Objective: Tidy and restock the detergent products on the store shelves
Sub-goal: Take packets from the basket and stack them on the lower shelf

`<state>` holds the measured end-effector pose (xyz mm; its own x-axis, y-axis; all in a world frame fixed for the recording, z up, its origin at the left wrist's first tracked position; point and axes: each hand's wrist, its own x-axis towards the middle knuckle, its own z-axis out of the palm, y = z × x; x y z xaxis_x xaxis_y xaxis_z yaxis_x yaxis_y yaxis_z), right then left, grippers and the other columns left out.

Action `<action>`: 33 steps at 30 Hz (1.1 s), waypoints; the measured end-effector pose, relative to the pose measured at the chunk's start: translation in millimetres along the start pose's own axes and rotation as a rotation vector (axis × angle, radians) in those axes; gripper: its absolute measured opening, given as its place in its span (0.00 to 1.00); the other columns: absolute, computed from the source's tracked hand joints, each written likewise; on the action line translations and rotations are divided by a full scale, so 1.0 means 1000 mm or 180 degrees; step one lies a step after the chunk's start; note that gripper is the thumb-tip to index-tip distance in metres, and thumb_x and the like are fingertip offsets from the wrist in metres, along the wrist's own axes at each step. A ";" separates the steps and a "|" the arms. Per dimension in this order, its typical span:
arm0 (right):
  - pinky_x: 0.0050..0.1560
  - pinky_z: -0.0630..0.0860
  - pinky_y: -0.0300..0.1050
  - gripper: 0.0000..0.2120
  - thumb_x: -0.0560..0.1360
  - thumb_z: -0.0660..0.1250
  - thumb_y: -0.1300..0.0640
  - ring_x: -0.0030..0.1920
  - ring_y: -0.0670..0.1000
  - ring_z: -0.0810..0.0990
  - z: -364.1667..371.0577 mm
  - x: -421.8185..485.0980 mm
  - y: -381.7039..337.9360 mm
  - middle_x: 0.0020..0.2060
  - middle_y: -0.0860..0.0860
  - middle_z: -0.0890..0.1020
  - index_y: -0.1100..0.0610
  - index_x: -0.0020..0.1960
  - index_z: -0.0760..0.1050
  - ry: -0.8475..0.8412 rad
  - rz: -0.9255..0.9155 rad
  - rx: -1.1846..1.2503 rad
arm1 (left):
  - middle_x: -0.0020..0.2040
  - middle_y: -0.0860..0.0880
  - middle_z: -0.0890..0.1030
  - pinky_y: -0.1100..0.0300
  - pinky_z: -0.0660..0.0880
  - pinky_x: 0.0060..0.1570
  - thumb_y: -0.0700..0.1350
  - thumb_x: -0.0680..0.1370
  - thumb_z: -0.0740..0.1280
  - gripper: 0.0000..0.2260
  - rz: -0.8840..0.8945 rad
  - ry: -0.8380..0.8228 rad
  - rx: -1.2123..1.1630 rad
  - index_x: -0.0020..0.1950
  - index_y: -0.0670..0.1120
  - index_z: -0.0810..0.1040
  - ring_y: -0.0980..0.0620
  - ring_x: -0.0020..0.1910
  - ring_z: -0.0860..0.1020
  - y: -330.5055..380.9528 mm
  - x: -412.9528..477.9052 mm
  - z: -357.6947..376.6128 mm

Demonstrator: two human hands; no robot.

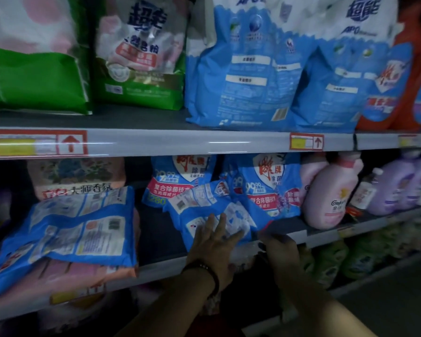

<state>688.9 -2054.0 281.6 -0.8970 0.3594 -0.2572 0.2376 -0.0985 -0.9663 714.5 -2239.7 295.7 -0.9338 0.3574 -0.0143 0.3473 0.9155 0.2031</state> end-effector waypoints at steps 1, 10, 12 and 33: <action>0.49 0.83 0.55 0.13 0.77 0.76 0.57 0.52 0.60 0.85 0.002 0.003 -0.005 0.50 0.59 0.85 0.62 0.58 0.80 -0.0040 0.0046 0.0051 | 0.83 0.48 0.31 0.37 0.40 0.80 0.45 0.77 0.67 0.44 -0.0067 -0.0075 0.0041 0.82 0.66 0.42 0.39 0.81 0.30 0.000 0.006 0.002; 0.37 0.70 0.47 0.14 0.77 0.77 0.52 0.39 0.56 0.77 0.020 0.019 -0.018 0.36 0.58 0.80 0.63 0.49 0.81 -0.0298 0.0123 -0.0261 | 0.85 0.46 0.47 0.42 0.43 0.81 0.51 0.75 0.72 0.50 -0.0193 -0.0100 0.0426 0.82 0.63 0.37 0.39 0.83 0.43 -0.020 0.001 0.025; 0.36 0.69 0.46 0.12 0.79 0.75 0.54 0.34 0.54 0.76 0.025 0.008 -0.027 0.33 0.58 0.79 0.64 0.47 0.82 -0.0244 -0.0044 -0.0304 | 0.83 0.48 0.54 0.42 0.49 0.81 0.53 0.73 0.72 0.51 -0.0286 0.0123 0.0427 0.83 0.61 0.37 0.41 0.82 0.49 -0.023 -0.004 0.026; 0.54 0.84 0.56 0.15 0.84 0.65 0.54 0.53 0.60 0.88 0.018 -0.224 -0.133 0.51 0.61 0.88 0.64 0.54 0.84 -0.1959 -0.0654 0.1342 | 0.35 0.53 0.83 0.55 0.74 0.37 0.53 0.79 0.71 0.08 -0.1250 0.2854 -0.2794 0.43 0.52 0.83 0.60 0.35 0.79 0.028 -0.145 -0.046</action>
<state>851.6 -2137.7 467.5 -0.9826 -0.1598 0.0943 -0.0072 -0.4750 -0.8800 855.9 -2274.0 348.4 -0.8095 -0.4607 0.3640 0.1877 0.3843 0.9039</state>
